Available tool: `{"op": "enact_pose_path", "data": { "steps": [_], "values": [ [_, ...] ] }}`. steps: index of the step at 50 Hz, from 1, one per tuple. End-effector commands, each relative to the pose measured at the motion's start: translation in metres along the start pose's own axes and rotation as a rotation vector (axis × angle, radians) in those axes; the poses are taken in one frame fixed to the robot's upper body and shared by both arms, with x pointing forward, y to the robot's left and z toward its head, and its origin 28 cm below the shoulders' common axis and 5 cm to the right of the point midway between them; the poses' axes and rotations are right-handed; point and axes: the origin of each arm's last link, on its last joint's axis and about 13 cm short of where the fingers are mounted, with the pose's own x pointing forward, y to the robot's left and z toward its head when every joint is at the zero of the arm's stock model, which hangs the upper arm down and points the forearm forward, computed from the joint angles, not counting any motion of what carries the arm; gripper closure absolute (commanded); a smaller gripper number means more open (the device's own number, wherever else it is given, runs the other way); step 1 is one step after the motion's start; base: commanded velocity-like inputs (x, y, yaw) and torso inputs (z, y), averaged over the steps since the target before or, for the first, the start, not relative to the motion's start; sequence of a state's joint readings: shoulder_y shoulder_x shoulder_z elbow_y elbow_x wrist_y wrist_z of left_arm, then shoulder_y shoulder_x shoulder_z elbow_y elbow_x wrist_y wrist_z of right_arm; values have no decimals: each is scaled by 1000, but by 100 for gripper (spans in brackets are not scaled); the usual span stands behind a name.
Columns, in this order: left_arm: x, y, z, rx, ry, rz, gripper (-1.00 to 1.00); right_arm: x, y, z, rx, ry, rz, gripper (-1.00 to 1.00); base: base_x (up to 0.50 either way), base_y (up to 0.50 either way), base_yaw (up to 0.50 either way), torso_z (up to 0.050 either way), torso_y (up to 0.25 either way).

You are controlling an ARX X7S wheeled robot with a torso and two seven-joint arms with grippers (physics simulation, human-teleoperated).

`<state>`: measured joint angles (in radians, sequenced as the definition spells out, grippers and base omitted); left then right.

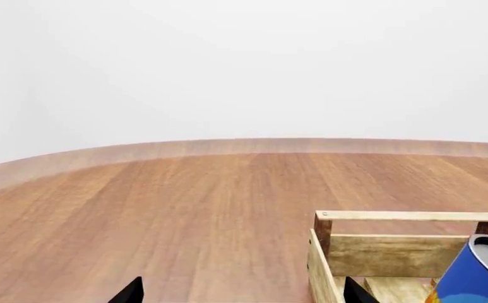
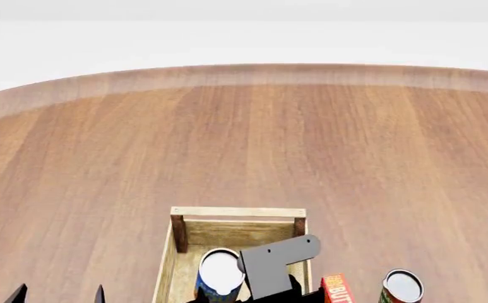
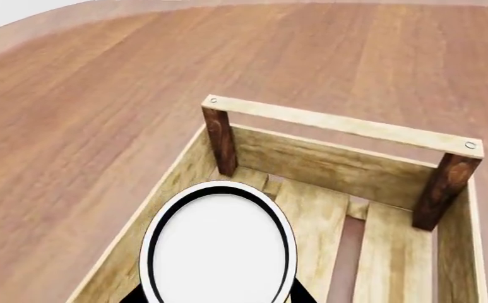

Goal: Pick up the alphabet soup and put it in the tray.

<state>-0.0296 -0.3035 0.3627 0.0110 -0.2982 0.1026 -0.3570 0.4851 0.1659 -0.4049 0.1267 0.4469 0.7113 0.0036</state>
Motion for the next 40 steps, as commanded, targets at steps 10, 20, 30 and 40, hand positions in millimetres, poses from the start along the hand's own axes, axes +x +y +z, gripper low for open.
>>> {"op": "enact_pose_path", "data": {
  "steps": [10,20,30,40],
  "values": [
    [0,0,0,0,-2,0,-100,6,-1,-7,-2,14,1,100,0,0,0,0,0],
    [0,0,0,1,-2,-1,-100,8,-2,-11,1,27,-3,100,0,0,0,1,1],
    [0,0,0,1,-1,-1,-100,9,-3,-14,5,37,-6,100,0,0,0,0,0],
    [0,0,0,2,-2,0,-100,11,-4,-18,7,47,-11,100,0,0,0,0,1]
  ]
}}
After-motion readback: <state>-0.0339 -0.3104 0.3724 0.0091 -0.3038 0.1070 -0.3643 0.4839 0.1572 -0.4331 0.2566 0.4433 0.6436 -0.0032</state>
